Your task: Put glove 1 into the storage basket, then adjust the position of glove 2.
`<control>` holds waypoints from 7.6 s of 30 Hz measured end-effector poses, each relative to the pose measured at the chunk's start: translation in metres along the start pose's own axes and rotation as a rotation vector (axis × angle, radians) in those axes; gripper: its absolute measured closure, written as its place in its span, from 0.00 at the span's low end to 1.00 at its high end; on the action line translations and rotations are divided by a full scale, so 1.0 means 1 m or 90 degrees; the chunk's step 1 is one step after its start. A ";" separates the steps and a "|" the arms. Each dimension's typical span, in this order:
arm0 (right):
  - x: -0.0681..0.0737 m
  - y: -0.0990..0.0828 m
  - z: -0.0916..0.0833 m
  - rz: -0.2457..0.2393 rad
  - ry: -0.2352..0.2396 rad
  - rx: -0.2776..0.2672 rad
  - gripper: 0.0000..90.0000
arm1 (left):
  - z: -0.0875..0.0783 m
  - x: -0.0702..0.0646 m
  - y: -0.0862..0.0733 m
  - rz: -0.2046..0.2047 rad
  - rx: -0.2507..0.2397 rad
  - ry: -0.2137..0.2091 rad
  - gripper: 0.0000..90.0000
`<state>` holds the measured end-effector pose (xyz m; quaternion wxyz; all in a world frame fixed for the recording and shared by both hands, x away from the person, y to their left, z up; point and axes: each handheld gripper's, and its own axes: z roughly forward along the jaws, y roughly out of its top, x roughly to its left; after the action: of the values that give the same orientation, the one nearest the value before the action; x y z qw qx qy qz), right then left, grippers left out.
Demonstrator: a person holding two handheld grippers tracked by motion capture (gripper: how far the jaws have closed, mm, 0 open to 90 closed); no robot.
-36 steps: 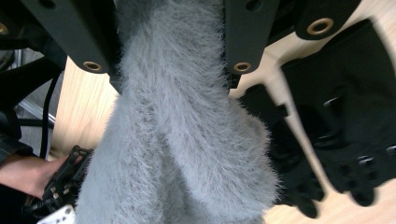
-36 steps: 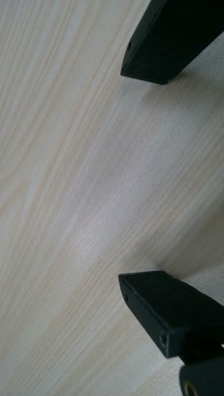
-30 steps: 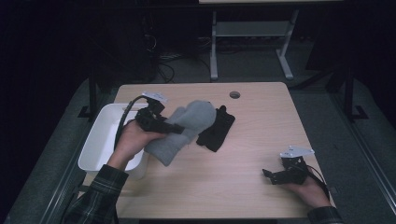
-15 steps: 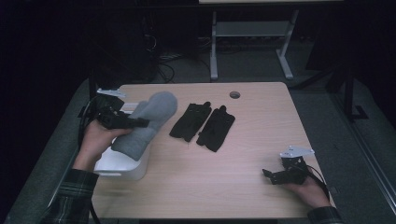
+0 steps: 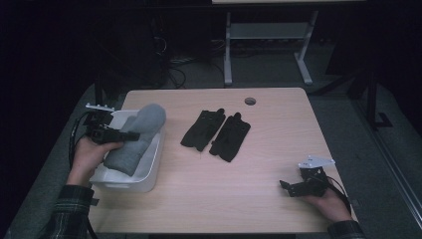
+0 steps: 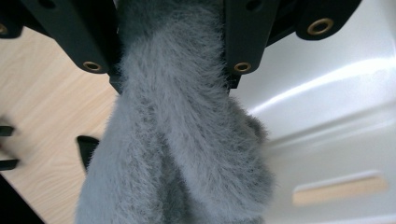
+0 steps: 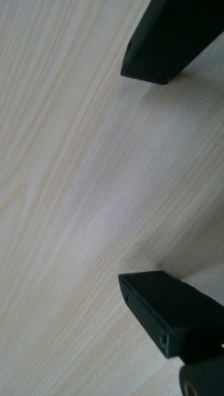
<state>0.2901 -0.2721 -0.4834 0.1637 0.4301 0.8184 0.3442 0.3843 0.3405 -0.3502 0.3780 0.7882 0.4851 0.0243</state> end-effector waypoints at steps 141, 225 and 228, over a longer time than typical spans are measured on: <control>0.002 0.000 -0.001 -0.002 0.007 0.004 0.03 | 0.218 -0.220 -0.032 0.325 0.107 -0.168 0.99; 0.054 0.013 -0.025 -0.095 0.145 0.017 0.89 | 0.163 -0.140 -0.092 0.343 -0.004 -0.035 0.14; 0.043 0.014 -0.025 -0.072 0.119 0.002 0.77 | 0.164 -0.140 -0.091 0.340 -0.006 -0.032 0.15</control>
<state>0.2594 -0.2422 -0.4547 0.1050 0.3496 0.8535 0.3720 0.3088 0.1589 -0.4768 0.3735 0.8869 0.2503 0.1058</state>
